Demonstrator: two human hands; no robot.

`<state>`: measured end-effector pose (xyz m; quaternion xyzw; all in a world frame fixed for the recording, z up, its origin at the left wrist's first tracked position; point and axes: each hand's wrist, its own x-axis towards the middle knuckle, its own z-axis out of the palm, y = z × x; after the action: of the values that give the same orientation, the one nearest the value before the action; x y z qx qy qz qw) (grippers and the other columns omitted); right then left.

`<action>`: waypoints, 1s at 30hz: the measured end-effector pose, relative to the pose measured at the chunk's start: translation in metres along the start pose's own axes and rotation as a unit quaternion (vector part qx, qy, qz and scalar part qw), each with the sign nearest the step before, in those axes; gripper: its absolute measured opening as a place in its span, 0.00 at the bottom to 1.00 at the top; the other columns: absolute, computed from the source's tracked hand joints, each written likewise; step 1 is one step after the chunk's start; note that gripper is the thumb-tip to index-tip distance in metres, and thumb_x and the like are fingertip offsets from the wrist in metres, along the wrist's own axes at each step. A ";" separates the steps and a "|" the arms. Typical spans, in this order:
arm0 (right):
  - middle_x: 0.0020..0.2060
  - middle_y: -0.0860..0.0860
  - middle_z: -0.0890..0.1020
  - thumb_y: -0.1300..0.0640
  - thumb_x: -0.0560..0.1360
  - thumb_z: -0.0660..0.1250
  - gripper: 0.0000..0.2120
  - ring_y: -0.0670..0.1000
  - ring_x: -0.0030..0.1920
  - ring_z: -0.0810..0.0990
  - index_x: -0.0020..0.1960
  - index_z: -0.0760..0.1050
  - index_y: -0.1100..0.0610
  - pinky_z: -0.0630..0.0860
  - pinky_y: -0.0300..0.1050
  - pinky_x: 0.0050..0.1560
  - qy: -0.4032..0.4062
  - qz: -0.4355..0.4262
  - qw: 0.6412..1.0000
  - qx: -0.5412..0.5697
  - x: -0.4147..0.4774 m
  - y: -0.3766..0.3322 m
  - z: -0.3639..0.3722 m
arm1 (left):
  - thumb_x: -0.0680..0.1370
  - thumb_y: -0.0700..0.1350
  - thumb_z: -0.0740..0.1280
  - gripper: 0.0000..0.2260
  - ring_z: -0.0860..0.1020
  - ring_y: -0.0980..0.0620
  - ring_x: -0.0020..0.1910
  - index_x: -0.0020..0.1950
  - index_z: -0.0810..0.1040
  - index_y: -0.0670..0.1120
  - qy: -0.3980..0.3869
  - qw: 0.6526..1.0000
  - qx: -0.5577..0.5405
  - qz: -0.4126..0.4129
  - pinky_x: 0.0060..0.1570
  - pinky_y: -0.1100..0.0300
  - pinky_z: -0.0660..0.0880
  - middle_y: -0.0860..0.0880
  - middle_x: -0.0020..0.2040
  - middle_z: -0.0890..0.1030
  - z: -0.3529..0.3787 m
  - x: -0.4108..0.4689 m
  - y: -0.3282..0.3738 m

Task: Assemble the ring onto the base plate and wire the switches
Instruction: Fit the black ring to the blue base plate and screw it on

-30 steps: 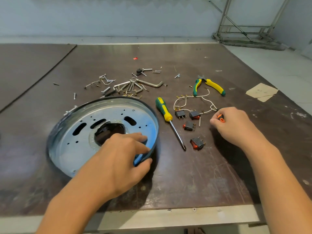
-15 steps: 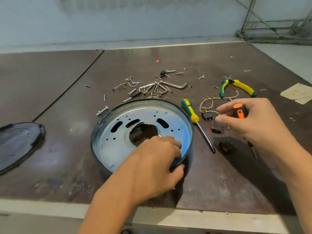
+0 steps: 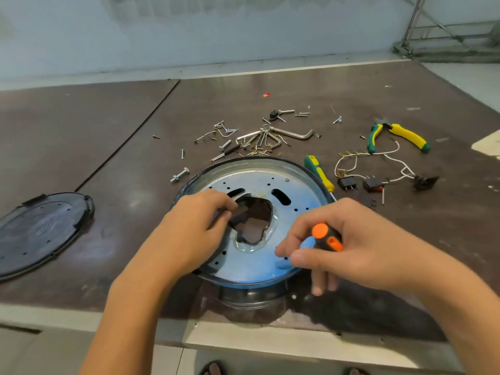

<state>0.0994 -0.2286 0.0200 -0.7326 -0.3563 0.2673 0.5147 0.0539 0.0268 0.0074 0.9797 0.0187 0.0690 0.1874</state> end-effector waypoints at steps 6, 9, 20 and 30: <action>0.35 0.51 0.86 0.64 0.76 0.72 0.06 0.51 0.34 0.86 0.43 0.82 0.54 0.81 0.42 0.35 0.120 -0.007 0.990 -0.078 0.006 0.013 -0.019 | 0.82 0.46 0.61 0.10 0.76 0.63 0.44 0.57 0.81 0.56 0.033 0.999 -0.042 -0.008 0.44 0.71 0.71 0.58 0.49 0.82 0.005 -0.002 0.006; 0.36 0.50 0.86 0.61 0.75 0.73 0.06 0.51 0.36 0.86 0.42 0.83 0.51 0.84 0.50 0.40 0.252 0.002 0.958 -0.139 0.008 0.029 -0.035 | 0.82 0.50 0.59 0.12 0.78 0.66 0.46 0.59 0.80 0.55 0.030 0.995 -0.093 0.014 0.45 0.72 0.73 0.60 0.48 0.83 -0.004 -0.007 0.014; 0.34 0.56 0.84 0.58 0.75 0.74 0.03 0.57 0.26 0.83 0.43 0.82 0.53 0.72 0.37 0.23 0.281 -0.029 0.956 -0.081 -0.005 0.015 -0.045 | 0.70 0.29 0.68 0.26 0.80 0.48 0.59 0.65 0.77 0.50 0.004 1.000 0.009 0.025 0.58 0.60 0.73 0.55 0.58 0.82 -0.016 -0.009 -0.012; 0.38 0.52 0.86 0.60 0.76 0.72 0.03 0.50 0.37 0.87 0.45 0.81 0.54 0.83 0.46 0.34 0.158 -0.003 0.984 -0.082 0.011 0.012 -0.011 | 0.62 0.49 0.83 0.35 0.81 0.68 0.40 0.67 0.75 0.58 -0.024 0.999 -0.035 0.004 0.45 0.74 0.73 0.67 0.37 0.83 -0.028 -0.015 -0.009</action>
<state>0.1174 -0.2289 0.0122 -0.8041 -0.2934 0.1169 0.5036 0.0345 0.0447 0.0280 0.9739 0.0076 0.0472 0.2219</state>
